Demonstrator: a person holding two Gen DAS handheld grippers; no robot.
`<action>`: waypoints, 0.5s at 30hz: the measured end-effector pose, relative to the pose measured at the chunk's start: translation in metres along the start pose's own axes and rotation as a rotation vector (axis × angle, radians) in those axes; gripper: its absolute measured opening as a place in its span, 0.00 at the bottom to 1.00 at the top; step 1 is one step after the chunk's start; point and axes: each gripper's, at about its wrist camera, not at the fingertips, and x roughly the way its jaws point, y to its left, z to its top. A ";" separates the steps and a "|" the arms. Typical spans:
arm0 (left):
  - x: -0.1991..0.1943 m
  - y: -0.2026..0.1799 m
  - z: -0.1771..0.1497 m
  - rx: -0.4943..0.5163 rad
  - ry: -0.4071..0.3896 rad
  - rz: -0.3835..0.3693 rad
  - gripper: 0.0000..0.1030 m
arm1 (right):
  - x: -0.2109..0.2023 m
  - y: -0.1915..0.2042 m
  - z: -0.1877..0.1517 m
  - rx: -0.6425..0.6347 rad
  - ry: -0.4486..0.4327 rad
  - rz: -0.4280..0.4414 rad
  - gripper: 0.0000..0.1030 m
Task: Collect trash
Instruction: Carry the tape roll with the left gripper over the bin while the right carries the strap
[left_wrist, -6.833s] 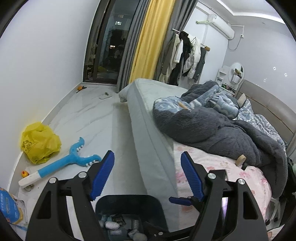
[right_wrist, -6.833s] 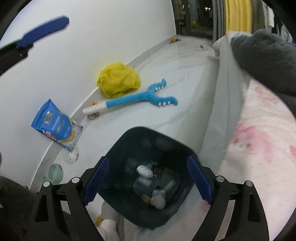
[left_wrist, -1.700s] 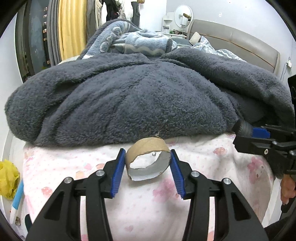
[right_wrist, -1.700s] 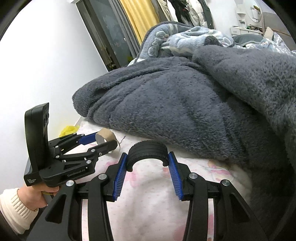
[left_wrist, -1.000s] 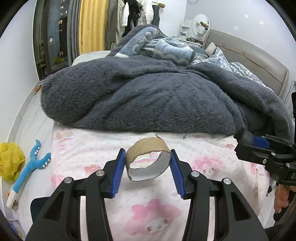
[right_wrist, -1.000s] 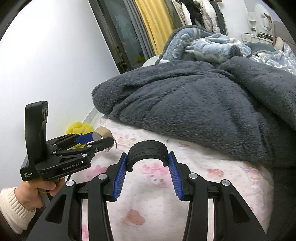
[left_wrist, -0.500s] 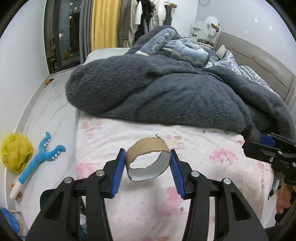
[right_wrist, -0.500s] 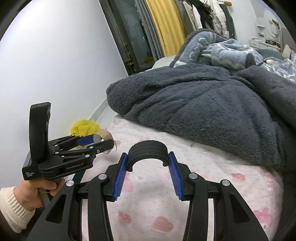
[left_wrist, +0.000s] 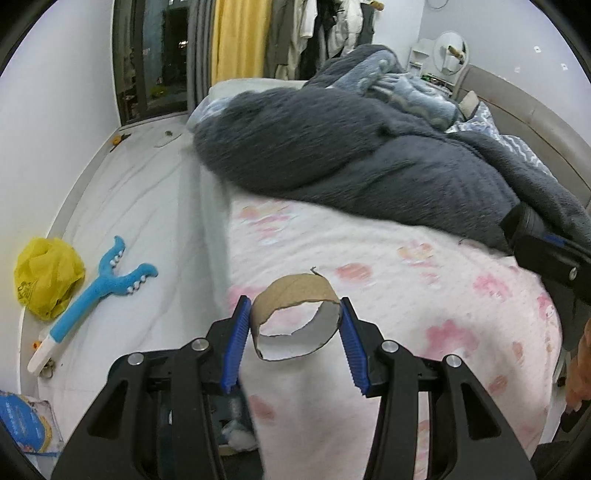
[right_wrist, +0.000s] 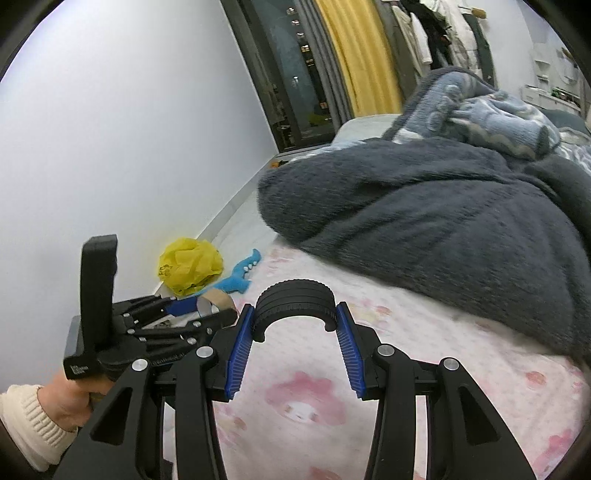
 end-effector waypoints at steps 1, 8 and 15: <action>0.000 0.006 -0.002 -0.007 0.006 0.005 0.49 | 0.003 0.005 0.001 -0.005 0.002 0.003 0.44; -0.001 0.050 -0.015 -0.056 0.046 0.032 0.49 | 0.032 0.040 0.009 -0.045 0.027 0.039 0.44; 0.004 0.088 -0.031 -0.102 0.104 0.049 0.49 | 0.055 0.073 0.012 -0.080 0.048 0.069 0.44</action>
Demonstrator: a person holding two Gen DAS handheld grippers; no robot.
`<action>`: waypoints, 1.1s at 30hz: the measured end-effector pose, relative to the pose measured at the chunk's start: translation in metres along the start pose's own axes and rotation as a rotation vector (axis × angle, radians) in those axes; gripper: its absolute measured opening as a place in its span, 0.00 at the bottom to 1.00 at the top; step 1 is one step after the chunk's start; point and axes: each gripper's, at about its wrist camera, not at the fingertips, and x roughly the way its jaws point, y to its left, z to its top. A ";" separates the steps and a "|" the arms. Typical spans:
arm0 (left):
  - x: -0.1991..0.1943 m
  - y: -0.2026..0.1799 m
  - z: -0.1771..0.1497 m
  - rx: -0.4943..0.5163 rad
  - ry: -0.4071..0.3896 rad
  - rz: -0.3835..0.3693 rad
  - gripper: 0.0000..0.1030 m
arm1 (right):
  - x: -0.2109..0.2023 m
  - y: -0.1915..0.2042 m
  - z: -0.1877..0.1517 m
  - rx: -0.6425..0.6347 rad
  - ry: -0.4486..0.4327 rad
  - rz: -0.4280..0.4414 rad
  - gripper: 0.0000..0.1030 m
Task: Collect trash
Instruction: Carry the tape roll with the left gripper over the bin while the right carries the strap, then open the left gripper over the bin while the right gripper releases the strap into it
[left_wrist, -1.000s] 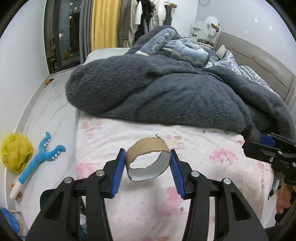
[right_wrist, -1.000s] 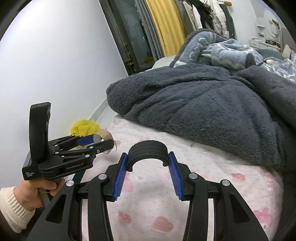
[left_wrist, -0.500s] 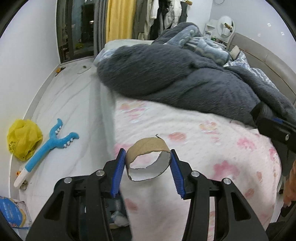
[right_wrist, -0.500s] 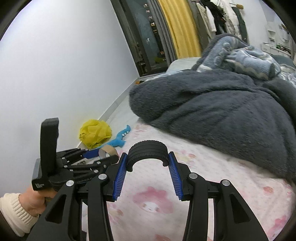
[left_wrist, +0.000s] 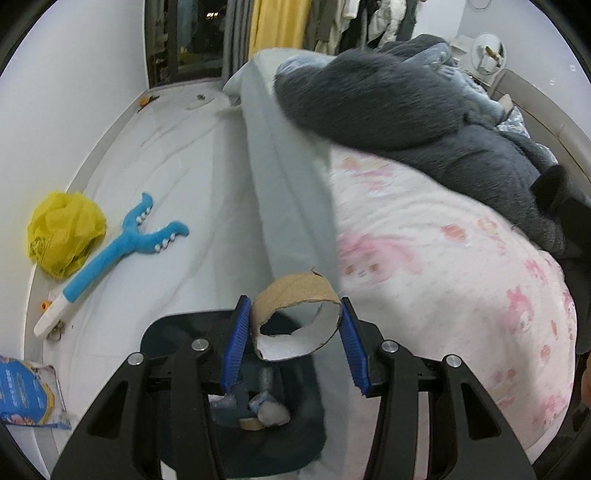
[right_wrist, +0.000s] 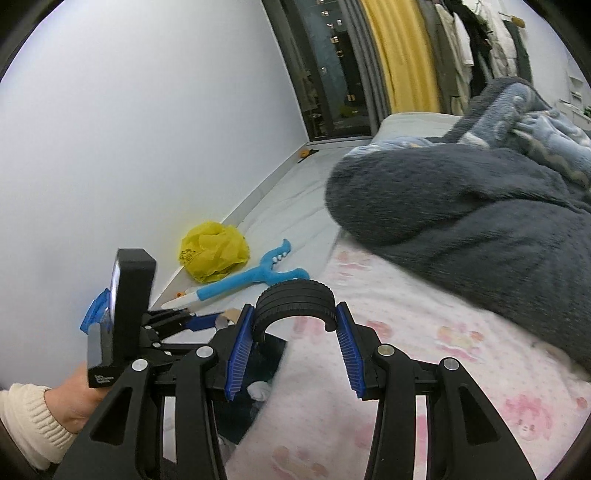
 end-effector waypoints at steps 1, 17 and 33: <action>0.002 0.006 -0.002 -0.007 0.013 0.004 0.49 | 0.003 0.004 0.001 -0.004 0.002 0.005 0.44; 0.028 0.083 -0.038 -0.132 0.227 0.023 0.50 | 0.057 0.069 0.005 -0.076 0.065 0.070 0.44; 0.019 0.124 -0.056 -0.171 0.296 -0.004 0.74 | 0.107 0.100 -0.003 -0.114 0.152 0.072 0.44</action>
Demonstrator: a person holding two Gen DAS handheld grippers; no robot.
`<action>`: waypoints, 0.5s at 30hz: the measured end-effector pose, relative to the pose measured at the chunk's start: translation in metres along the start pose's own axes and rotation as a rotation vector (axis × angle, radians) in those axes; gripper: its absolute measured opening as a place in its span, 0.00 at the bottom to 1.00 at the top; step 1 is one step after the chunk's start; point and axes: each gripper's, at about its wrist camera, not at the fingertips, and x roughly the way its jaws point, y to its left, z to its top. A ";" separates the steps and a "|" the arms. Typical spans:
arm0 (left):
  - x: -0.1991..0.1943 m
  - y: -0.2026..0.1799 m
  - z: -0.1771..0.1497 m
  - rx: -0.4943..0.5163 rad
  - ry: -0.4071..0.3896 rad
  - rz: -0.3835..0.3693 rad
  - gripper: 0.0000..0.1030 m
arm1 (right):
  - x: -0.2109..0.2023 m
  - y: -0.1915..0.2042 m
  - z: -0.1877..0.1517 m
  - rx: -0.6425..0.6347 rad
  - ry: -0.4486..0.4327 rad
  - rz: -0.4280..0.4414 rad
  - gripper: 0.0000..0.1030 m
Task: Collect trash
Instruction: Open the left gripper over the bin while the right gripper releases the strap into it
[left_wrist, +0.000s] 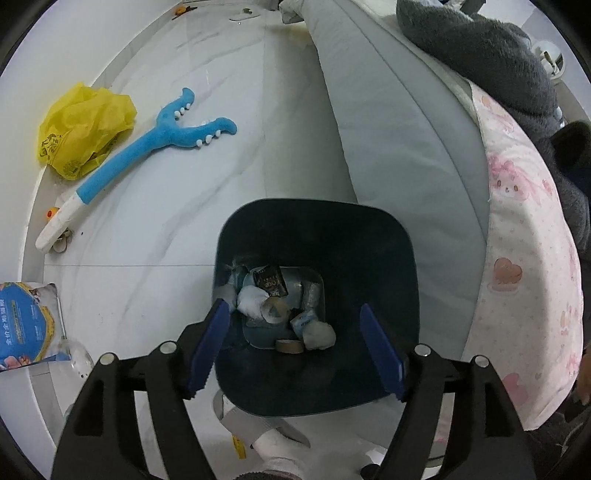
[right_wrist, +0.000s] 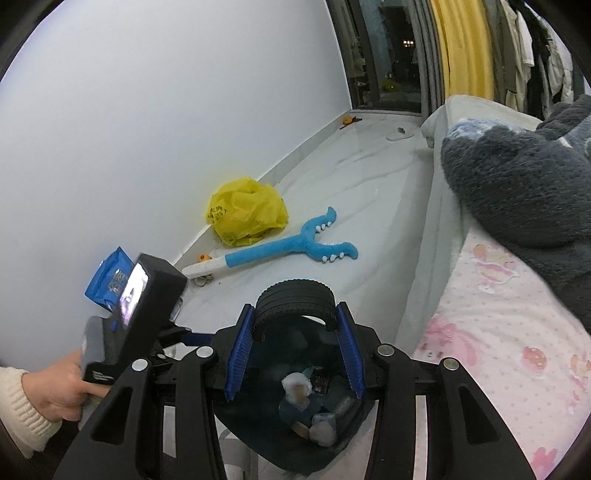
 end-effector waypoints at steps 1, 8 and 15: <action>-0.003 0.002 0.000 -0.002 -0.007 -0.002 0.75 | 0.004 0.001 0.000 0.000 0.008 -0.001 0.44; -0.025 0.010 0.001 0.018 -0.092 0.013 0.81 | 0.034 0.005 -0.008 0.011 0.092 -0.023 0.44; -0.053 0.016 0.005 0.010 -0.202 0.007 0.89 | 0.066 0.004 -0.024 0.034 0.198 -0.042 0.44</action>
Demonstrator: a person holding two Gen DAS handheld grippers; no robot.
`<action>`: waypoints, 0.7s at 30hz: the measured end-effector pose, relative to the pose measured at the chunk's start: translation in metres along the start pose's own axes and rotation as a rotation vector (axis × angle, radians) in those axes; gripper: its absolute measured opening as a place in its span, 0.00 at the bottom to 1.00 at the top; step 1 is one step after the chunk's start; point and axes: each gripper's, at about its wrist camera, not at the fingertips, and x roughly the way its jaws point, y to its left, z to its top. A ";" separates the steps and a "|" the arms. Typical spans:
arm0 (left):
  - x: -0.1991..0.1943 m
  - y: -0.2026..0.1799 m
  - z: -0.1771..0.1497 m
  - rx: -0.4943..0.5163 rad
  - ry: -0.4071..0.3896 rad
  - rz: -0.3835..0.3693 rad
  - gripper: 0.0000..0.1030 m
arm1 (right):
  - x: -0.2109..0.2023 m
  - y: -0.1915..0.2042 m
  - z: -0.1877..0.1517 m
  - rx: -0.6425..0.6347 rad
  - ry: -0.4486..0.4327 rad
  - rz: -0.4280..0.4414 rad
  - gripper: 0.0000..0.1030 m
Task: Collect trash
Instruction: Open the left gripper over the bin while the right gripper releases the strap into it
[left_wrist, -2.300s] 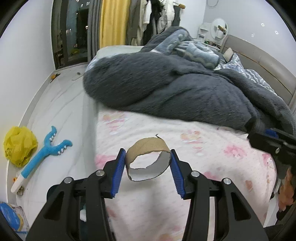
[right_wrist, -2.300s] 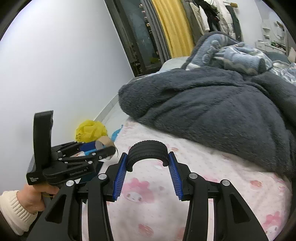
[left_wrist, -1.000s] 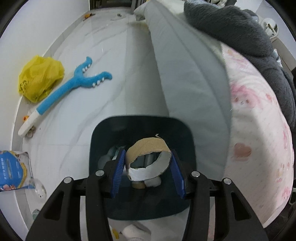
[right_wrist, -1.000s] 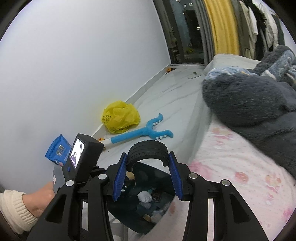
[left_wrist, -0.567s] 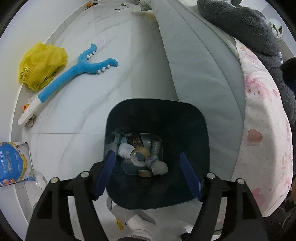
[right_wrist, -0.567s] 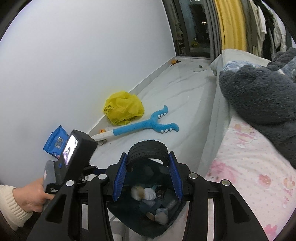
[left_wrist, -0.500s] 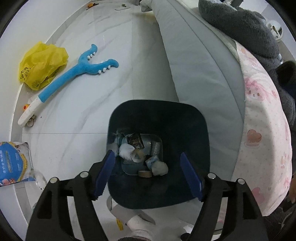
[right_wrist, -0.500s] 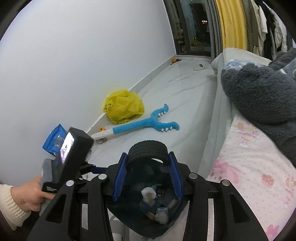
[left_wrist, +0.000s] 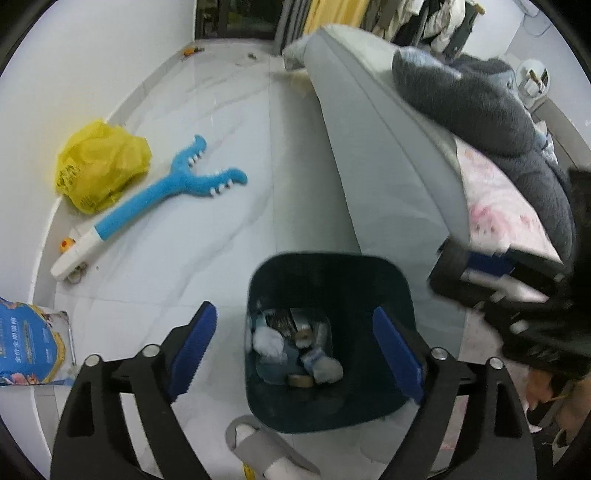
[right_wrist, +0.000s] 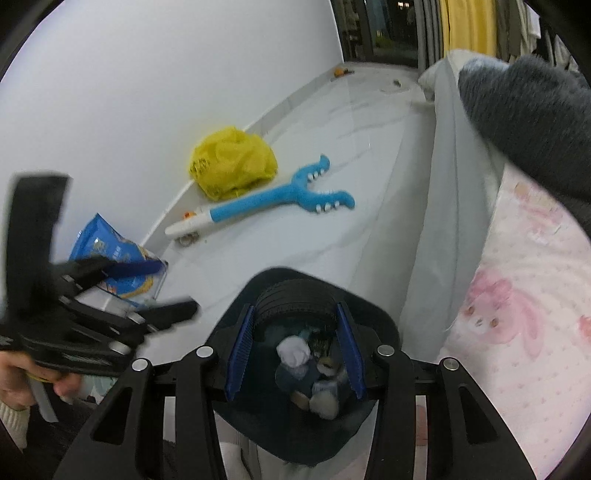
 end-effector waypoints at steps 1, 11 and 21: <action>-0.004 0.002 0.001 -0.003 -0.018 0.002 0.89 | 0.004 0.000 -0.002 0.002 0.011 -0.002 0.44; -0.038 0.004 0.011 -0.012 -0.165 -0.043 0.93 | 0.033 0.013 -0.013 -0.016 0.122 -0.002 0.46; -0.072 -0.014 0.015 0.034 -0.323 0.004 0.95 | 0.045 0.020 -0.021 -0.045 0.189 -0.017 0.70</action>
